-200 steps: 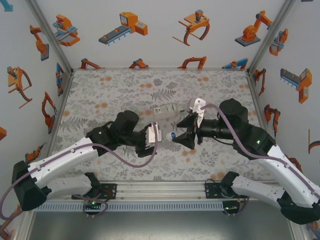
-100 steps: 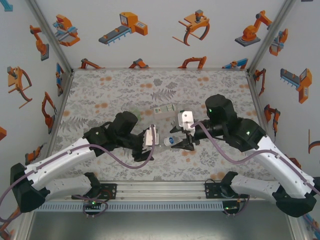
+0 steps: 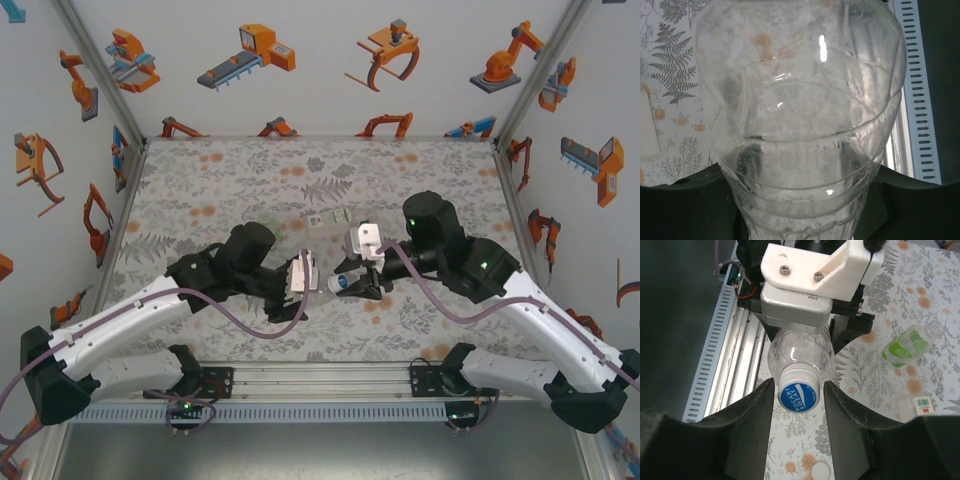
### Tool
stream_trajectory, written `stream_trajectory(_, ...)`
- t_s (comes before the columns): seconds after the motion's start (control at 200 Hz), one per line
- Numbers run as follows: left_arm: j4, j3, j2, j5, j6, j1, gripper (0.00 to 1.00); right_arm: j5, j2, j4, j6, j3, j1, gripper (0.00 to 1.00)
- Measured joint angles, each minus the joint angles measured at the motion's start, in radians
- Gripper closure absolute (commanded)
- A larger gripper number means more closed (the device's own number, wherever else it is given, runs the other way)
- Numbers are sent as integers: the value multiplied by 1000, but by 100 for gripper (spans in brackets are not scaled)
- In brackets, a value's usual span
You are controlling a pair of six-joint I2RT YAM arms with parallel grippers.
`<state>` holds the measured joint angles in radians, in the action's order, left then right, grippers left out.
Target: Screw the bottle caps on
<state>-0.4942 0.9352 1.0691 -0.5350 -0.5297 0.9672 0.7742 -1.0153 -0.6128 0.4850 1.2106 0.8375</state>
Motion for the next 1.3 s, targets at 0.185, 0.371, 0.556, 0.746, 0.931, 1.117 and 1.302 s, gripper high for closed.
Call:
stream_trajectory(0.185, 0, 0, 0, -1, -2, 0, 100, 0, 0, 8, -14, 0, 0, 68)
stream_trajectory(0.371, -1, 0, 0, 3, -3, 0, 100, -5, 1, 19, -39, -5, 0, 83)
stream_trajectory(0.556, 16, 0, 0, 50, -4, 0, 100, -86, 43, 106, -214, -64, 0, 100)
stream_trajectory(0.746, 78, -4, 23, 120, -6, 1, 100, -277, 129, 252, -578, -178, 2, 100)
stream_trajectory(0.931, 159, -14, 65, 196, -2, 1, 100, -540, 164, 261, -1049, -228, 6, 100)
stream_trajectory(1.117, 184, -14, 109, 242, 0, 2, 100, -701, 155, 177, -1511, -245, 6, 100)
stream_trajectory(1.302, 161, -14, 137, 270, 0, 2, 100, -754, 131, 145, -1769, -276, 2, 100)
